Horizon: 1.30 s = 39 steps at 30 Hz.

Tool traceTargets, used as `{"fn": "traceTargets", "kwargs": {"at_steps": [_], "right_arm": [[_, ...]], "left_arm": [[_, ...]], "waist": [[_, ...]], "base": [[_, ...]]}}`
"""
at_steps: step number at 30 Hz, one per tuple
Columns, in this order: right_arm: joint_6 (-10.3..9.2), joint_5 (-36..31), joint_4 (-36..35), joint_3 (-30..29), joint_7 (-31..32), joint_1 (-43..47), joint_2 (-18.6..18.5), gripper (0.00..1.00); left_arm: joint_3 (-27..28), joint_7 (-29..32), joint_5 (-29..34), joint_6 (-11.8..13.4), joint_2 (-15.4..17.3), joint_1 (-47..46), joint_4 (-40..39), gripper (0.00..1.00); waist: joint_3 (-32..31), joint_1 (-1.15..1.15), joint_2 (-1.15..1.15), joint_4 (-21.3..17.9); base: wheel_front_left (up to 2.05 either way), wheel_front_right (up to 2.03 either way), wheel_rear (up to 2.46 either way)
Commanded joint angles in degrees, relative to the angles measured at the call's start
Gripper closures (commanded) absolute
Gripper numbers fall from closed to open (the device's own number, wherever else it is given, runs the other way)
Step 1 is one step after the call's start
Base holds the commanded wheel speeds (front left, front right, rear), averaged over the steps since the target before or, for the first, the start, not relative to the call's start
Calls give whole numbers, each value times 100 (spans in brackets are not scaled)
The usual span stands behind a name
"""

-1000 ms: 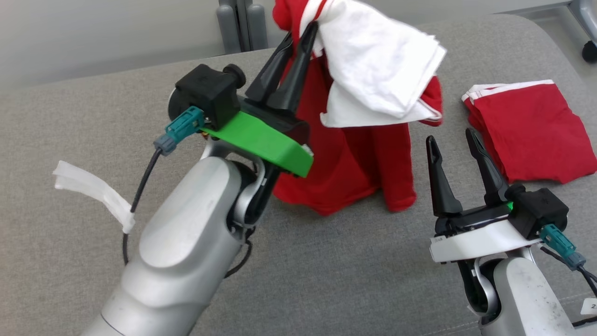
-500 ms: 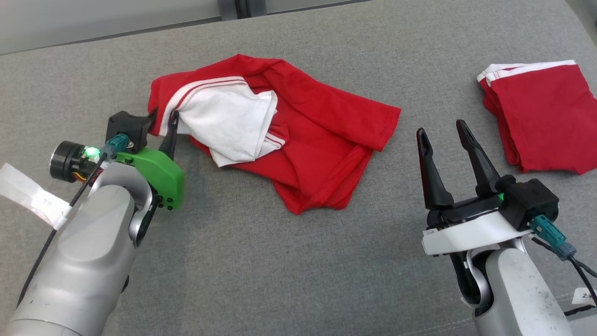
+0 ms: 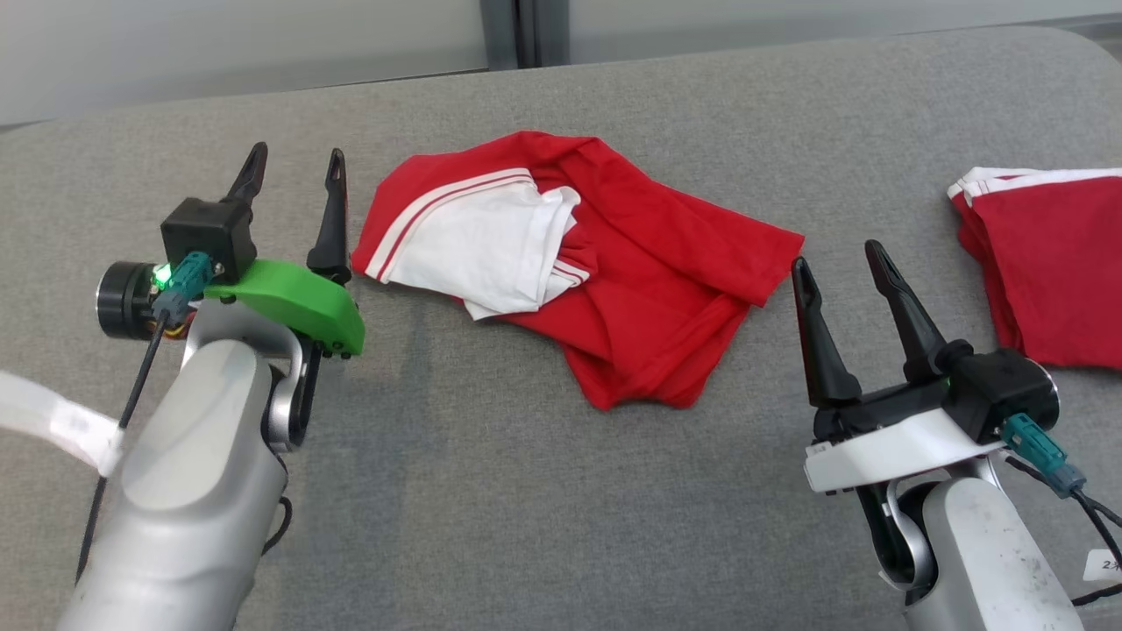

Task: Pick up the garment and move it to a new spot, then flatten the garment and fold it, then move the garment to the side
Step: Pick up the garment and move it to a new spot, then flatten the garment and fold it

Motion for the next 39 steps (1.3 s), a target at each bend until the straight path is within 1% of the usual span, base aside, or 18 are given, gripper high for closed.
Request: {"fn": "traceTargets", "kwargs": {"at_steps": [1,4,8,11,15,22,28,33,35,39], "right_arm": [[-7,-5,16,-18,9,114,-27,0],[-7,8,27,-42,42,181,-50,0],[-7,25,46,-31,77,256,-83,0],[-7,33,56,-42,108,337,-90,0],[-7,57,25,-75,112,430,-89,0],[-7,89,48,-156,100,577,-47,0],[-7,66,51,-166,100,604,-11,0],[-7,63,57,-215,131,543,-2,0],[-7,58,106,-289,182,499,-14,0],[-7,111,404,-483,337,318,-53,0]], "left_arm": [[152,3,58,79,-25,351,-321,0],[487,2,278,148,-134,978,-1205,0],[682,1,634,125,-325,1849,-2087,0],[785,1,890,108,-504,2406,-2551,0],[900,0,1121,39,-726,2980,-2923,0],[1042,1,1517,-50,-972,3497,-3157,0],[1125,1,1655,-150,-1068,3544,-3154,0],[1167,0,1701,-214,-1097,3431,-3140,0],[1193,0,1603,-235,-1103,3411,-3115,0],[1121,0,1481,-247,-1112,3310,-3123,0]], "waist": [[-265,0,0,264],[-410,0,0,396],[-576,0,0,506],[-682,0,0,545],[-765,0,0,551],[-805,0,0,520],[-801,0,0,520],[-706,0,0,551],[-638,0,0,575],[-446,0,0,644]], "base": [[0,0,0],[0,0,0],[0,0,0],[0,0,0],[0,0,0],[0,0,0],[0,0,0],[0,0,0],[0,0,0],[0,0,0]]}}
